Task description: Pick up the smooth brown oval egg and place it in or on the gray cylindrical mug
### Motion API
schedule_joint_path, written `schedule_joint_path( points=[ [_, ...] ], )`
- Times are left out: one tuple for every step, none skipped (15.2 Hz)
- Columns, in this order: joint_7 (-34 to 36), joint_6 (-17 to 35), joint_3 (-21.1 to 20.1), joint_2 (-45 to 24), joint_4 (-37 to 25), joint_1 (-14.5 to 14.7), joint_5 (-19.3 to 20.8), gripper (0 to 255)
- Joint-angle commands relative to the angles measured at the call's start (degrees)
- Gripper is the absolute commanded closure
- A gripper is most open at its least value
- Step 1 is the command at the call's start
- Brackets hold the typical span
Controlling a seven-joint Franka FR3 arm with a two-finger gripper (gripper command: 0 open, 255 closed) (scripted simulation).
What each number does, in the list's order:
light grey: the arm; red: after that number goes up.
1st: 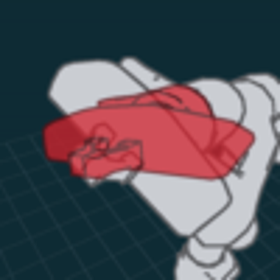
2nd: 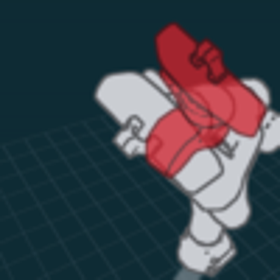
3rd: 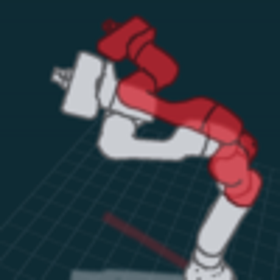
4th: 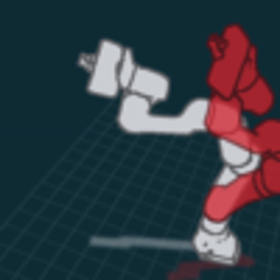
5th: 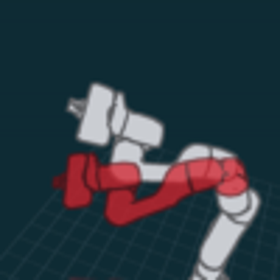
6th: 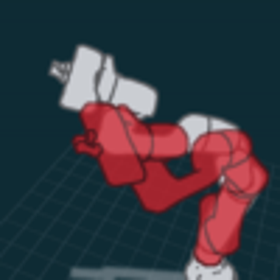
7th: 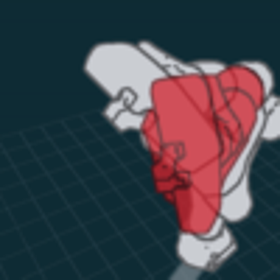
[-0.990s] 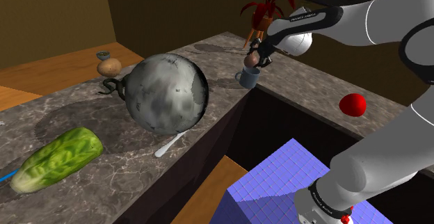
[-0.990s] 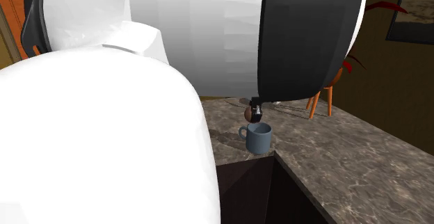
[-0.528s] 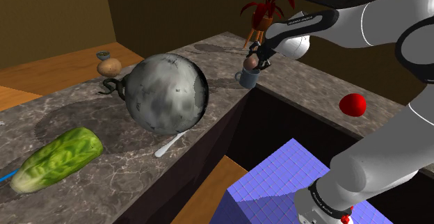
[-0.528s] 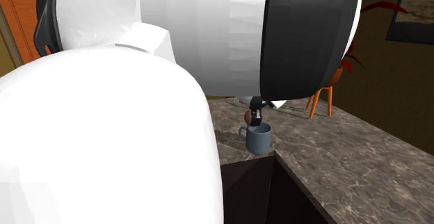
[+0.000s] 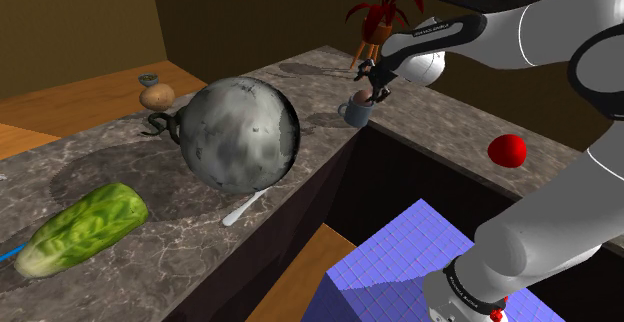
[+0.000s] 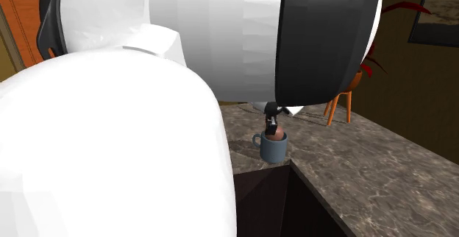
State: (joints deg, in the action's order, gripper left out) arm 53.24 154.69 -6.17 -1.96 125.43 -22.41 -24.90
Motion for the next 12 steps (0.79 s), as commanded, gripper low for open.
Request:
schedule_joint_path(
  points=[
    [0.1, 0.0, 0.0, 0.0, 0.0, 0.0, 0.0, 0],
    [0.3, -1.4, 0.2, 1.9, 0.5, -0.2, 0.4, 0],
    [0.6, -2.8, 0.4, 3.7, 1.0, -0.4, 0.8, 0],
    [0.9, -4.3, 0.7, 5.5, 1.4, -0.6, 1.1, 0],
    [1.1, -5.5, 0.8, 6.9, 1.6, -0.8, 1.4, 0],
    [1.1, -5.5, 0.8, 6.9, 1.6, -0.8, 1.4, 0],
    [1.1, -5.5, 0.8, 6.9, 1.6, -0.8, 1.4, 0],
    [1.1, -5.5, 0.8, 6.9, 1.6, -0.8, 1.4, 0],
    [1.1, -5.5, 0.8, 6.9, 1.6, -0.8, 1.4, 0],
    [1.1, -5.5, 0.8, 6.9, 1.6, -0.8, 1.4, 0],
    [1.1, -5.5, 0.8, 6.9, 1.6, -0.8, 1.4, 0],
    [1.1, -5.5, 0.8, 6.9, 1.6, -0.8, 1.4, 0]
  ],
)
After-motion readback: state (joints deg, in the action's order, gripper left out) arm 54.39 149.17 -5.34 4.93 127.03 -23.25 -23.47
